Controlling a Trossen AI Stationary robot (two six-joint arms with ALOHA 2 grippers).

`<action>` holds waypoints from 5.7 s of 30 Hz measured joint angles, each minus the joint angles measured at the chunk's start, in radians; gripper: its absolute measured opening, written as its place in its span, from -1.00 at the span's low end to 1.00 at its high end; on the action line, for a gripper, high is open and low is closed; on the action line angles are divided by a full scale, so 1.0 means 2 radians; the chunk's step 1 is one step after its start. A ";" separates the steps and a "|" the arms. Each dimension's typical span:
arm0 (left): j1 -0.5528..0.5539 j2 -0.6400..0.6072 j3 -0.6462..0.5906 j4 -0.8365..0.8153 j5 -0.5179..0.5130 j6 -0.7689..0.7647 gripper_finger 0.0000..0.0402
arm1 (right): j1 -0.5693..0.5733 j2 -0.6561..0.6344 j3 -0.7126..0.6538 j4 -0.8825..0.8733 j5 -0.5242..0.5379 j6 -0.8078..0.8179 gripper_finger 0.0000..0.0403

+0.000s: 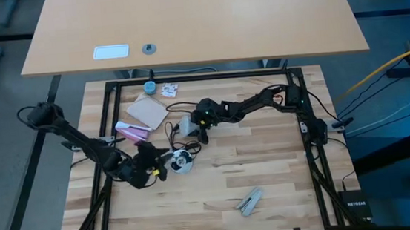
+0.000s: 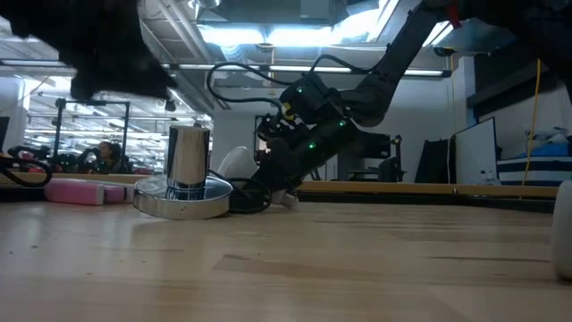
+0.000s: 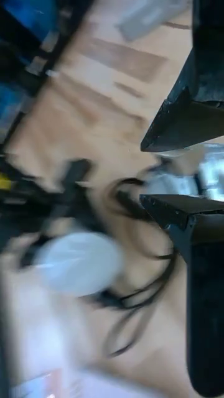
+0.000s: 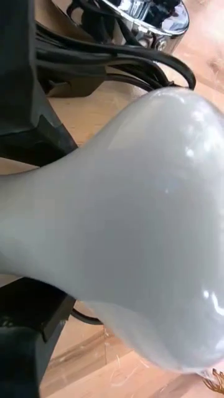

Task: Screw lightbulb
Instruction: Remove the lightbulb from the lamp, then return to Home Position

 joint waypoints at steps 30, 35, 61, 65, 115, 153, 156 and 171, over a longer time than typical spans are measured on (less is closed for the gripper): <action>-0.048 -0.222 0.000 -0.043 -0.163 0.244 -0.45 | -0.081 0.001 -0.001 -0.051 -0.241 -0.026 0.24; -0.048 -0.222 0.000 -0.066 -0.164 0.254 -0.45 | -0.079 0.000 0.000 -0.102 -0.277 -0.089 0.24; -0.049 -0.311 0.000 -0.061 -0.254 0.364 -0.45 | -0.125 -0.278 -0.001 -0.431 -0.095 -0.255 0.24; -0.049 -0.338 0.003 -0.065 -0.301 0.388 -0.45 | -0.125 -0.355 -0.001 -0.467 -0.085 -0.256 0.24; 0.227 -0.017 -0.257 0.521 0.106 0.335 -0.45 | 0.002 -0.617 -0.529 0.033 0.070 -0.093 0.24; 0.227 0.040 -0.258 0.363 0.226 0.380 -0.45 | 0.032 -0.619 -0.598 -0.059 0.159 -0.087 0.24; 0.227 0.033 -0.258 0.364 0.226 0.384 -0.45 | 0.032 -0.649 -0.598 -0.072 0.159 -0.089 0.24; 0.227 -0.179 -0.285 0.262 0.225 0.386 -0.45 | 0.032 -0.861 -0.598 -0.074 0.158 -0.089 0.24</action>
